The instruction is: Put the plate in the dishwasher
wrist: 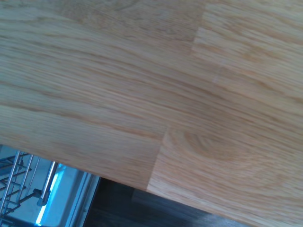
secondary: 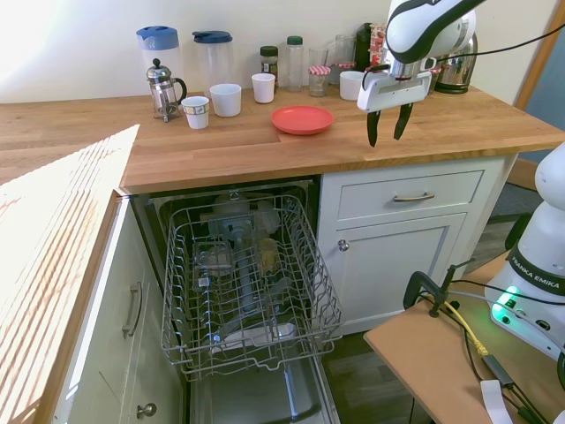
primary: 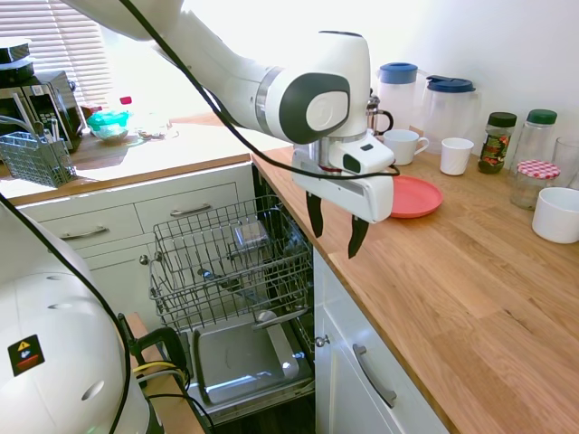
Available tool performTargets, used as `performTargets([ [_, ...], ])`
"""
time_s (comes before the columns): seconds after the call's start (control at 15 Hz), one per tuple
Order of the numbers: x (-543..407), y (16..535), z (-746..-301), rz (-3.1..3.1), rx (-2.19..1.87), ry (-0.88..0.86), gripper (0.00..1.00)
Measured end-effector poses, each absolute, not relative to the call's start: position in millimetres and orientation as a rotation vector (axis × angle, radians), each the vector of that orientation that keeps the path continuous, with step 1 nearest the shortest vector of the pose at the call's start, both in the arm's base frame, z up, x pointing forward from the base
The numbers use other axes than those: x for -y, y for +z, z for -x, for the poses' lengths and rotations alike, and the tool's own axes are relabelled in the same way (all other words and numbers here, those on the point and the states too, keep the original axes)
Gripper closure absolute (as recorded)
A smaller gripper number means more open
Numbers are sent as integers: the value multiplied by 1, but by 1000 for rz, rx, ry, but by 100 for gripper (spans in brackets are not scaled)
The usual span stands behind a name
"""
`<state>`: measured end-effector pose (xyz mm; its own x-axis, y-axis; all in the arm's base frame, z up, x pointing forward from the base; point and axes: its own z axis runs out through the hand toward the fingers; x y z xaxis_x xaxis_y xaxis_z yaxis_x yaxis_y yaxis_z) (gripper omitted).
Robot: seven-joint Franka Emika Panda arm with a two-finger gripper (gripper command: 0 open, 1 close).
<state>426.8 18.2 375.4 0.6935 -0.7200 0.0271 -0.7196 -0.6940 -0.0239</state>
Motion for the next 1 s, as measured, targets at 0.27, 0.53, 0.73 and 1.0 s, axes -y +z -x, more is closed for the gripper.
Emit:
performTargets([
  [0.27, -19, 384, -437, 2851, -1235, -116, 0],
  [0.53, -20, 412, -482, 2809, -1226, -198, 0],
  [0.73, -10, 415, -528, 2746, -1268, -203, 0],
  [1.0, 3, 398, -577, 2667, -1318, -215, 0],
])
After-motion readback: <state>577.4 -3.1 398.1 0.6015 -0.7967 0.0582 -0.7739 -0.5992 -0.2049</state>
